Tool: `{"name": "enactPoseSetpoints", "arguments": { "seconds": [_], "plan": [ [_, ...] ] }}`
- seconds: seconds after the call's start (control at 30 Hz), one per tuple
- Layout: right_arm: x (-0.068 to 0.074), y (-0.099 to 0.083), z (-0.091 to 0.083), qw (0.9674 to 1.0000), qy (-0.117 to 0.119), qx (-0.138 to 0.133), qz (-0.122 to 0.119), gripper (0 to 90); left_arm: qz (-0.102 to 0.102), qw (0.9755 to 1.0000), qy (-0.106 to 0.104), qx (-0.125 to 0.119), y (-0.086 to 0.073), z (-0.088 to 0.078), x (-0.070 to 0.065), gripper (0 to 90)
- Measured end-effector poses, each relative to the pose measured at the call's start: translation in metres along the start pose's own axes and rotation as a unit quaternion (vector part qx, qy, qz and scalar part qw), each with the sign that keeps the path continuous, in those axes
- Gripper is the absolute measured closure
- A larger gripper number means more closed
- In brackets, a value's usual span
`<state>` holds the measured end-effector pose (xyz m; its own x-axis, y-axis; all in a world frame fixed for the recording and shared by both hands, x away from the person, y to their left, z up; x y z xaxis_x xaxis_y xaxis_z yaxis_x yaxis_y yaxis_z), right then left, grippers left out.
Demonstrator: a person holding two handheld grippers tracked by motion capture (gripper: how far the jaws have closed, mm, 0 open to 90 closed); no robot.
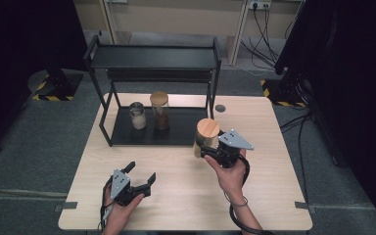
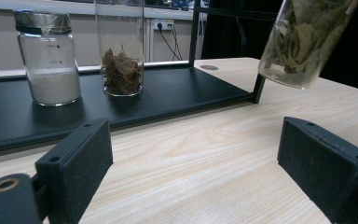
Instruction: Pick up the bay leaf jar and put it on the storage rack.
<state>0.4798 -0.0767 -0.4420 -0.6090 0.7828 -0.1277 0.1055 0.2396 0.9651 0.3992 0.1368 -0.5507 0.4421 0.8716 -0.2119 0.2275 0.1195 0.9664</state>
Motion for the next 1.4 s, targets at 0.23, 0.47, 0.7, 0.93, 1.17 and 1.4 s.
{"name": "enactPoseSetpoints", "arguments": {
  "seconds": [0.23, 0.47, 0.7, 0.93, 1.17, 1.4],
  "plan": [
    [0.002, 0.005, 0.010, 1.0000, 0.001, -0.001, -0.001, 25.4, -0.002, 1.0000, -0.001, 0.000, 0.000, 0.000, 0.000, 9.8],
    [0.003, 0.009, 0.019, 1.0000, 0.002, 0.000, -0.002, 25.4, -0.002, 1.0000, -0.001, 0.000, 0.000, 0.000, 0.000, 9.8],
    [0.003, 0.013, 0.027, 1.0000, 0.000, 0.000, -0.001, 25.4, -0.001, 1.0000, -0.001, 0.000, 0.000, 0.000, 0.000, 9.9],
    [0.001, 0.013, 0.035, 1.0000, -0.002, 0.005, -0.001, 25.4, -0.003, 1.0000, -0.002, -0.001, 0.000, 0.000, 0.000, 9.9],
    [0.002, 0.016, 0.043, 1.0000, -0.003, 0.006, -0.003, 25.4, 0.000, 1.0000, -0.002, 0.000, 0.000, 0.000, 0.000, 9.9],
    [0.000, 0.017, 0.050, 1.0000, -0.006, 0.006, 0.000, 25.4, 0.001, 1.0000, -0.002, 0.000, 0.000, 0.000, -0.001, 10.0]
  ]
}}
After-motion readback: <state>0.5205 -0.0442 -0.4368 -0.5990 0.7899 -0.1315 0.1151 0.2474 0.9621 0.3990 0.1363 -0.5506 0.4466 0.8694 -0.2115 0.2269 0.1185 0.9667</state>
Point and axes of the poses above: each handheld gripper's, and its own axes: z roughly forward along the jaws, y roughly out of its top, x roughly to its left, the point moved 10 cm from there along z, roughly forward along the jaws, and after that the axes turned 7 degrees about -z, right-handed, at the moved point
